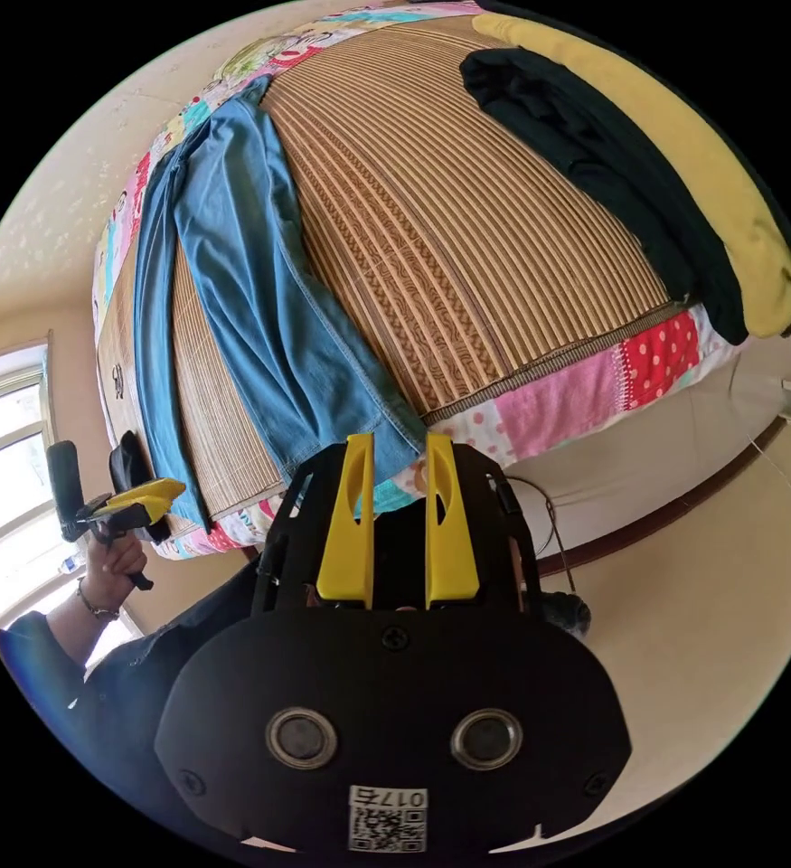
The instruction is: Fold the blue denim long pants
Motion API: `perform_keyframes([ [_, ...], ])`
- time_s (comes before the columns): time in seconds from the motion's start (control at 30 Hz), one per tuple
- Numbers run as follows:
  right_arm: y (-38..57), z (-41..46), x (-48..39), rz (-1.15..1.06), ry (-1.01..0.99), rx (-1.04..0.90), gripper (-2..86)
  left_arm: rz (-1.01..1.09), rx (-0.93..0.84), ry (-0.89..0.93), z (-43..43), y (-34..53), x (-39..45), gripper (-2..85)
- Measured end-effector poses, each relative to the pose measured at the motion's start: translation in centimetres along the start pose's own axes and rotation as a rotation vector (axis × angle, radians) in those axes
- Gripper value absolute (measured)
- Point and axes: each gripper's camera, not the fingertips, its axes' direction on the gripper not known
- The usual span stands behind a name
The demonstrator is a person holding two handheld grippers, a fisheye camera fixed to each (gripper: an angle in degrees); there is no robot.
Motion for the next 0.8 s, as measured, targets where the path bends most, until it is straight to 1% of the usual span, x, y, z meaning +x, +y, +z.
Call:
perform_keyframes([
  [0.07,-0.4,0.4,0.8,-0.025,0.018,-0.033,7.9,-0.044,-0.047,-0.030,3.4,-2.7,0.4,9.7],
  [0.13,-0.6,0.4,1.5,-0.064,0.015,-0.048,7.3,-0.141,-0.107,-0.026,6.9,-5.6,0.2,10.7],
  [0.2,-0.9,0.0,2.6,-0.096,-0.019,-0.061,6.0,-0.182,-0.091,-0.033,8.5,-7.0,0.3,10.6],
  [0.3,-1.2,-0.7,3.9,-0.155,-0.046,-0.076,4.1,-0.258,-0.157,-0.203,11.6,-9.2,0.4,7.6],
  [0.33,-1.3,-0.8,4.2,-0.167,-0.053,-0.078,3.9,-0.284,-0.152,-0.244,12.3,-9.8,0.4,5.2],
  [0.37,-1.4,-1.2,4.7,-0.187,-0.064,-0.082,3.5,-0.292,-0.150,-0.244,12.7,-10.1,0.4,4.0],
  [0.43,-1.4,-2.0,5.5,-0.216,-0.086,-0.082,3.2,-0.315,-0.124,-0.240,13.8,-10.9,0.4,3.8],
  [0.5,-1.1,-3.5,7.0,-0.254,-0.185,-0.057,2.9,-0.322,-0.107,-0.239,14.8,-11.3,0.5,4.1],
  [0.57,-0.8,-4.6,8.7,-0.236,-0.253,-0.027,2.8,-0.341,-0.092,-0.247,15.7,-11.8,0.6,4.5],
  [0.63,-0.5,-5.6,10.6,-0.171,-0.221,0.020,2.6,-0.355,-0.091,-0.287,17.2,-12.9,0.8,3.8],
  [0.77,-0.5,-7.4,13.1,-0.051,-0.087,0.107,2.3,-0.342,-0.098,-0.365,19.4,-14.4,1.5,2.0],
  [0.8,-0.7,-7.5,13.3,-0.050,-0.078,0.110,2.3,-0.332,-0.101,-0.385,20.1,-14.9,1.6,1.4],
])
